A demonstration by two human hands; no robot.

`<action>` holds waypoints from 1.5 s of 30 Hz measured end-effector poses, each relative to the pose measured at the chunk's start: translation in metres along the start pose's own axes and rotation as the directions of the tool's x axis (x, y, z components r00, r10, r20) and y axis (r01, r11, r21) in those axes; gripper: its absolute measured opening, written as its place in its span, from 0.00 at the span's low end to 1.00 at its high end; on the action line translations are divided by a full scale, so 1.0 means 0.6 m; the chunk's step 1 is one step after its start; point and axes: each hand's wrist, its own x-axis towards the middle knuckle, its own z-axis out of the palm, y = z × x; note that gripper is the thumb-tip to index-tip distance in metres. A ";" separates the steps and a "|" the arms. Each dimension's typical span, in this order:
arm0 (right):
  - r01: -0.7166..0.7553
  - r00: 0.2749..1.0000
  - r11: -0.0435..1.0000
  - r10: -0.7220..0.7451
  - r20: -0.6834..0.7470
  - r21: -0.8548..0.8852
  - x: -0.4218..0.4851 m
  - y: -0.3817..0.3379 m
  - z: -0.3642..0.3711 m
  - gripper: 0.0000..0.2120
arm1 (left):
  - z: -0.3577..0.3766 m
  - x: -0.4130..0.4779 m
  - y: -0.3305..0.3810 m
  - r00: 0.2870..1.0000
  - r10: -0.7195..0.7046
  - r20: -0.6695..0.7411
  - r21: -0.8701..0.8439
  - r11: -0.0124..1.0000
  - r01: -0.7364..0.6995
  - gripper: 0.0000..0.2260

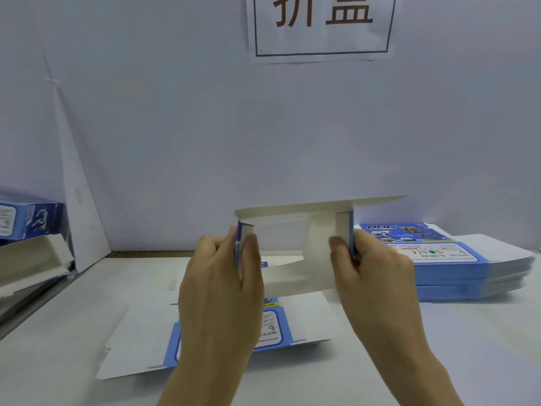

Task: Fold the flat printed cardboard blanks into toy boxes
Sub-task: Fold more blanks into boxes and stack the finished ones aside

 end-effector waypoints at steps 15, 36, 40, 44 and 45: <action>-0.053 0.985 0.999 0.051 0.164 0.007 -0.012 -0.002 0.014 0.02 | -0.015 0.018 -0.020 0.979 -0.124 0.165 -0.299 0.939 0.169 0.19; -0.629 0.741 0.604 0.276 0.613 0.489 0.032 0.013 -0.059 0.10 | 0.008 0.034 -0.069 0.882 0.447 0.150 -0.087 0.895 -0.438 0.56; -0.379 0.925 0.596 0.230 0.302 0.708 0.046 0.038 -0.069 0.07 | 0.013 0.030 -0.084 0.861 0.408 0.303 -0.137 0.913 -0.385 0.55; -0.252 0.968 0.585 0.149 0.204 0.771 0.050 0.051 -0.077 0.07 | 0.005 0.028 -0.086 0.845 0.352 0.401 -0.155 0.936 -0.316 0.60; -0.266 0.964 0.564 0.141 0.227 0.781 0.051 0.054 -0.077 0.08 | 0.002 0.031 -0.082 0.842 0.337 0.420 -0.135 0.941 -0.309 0.61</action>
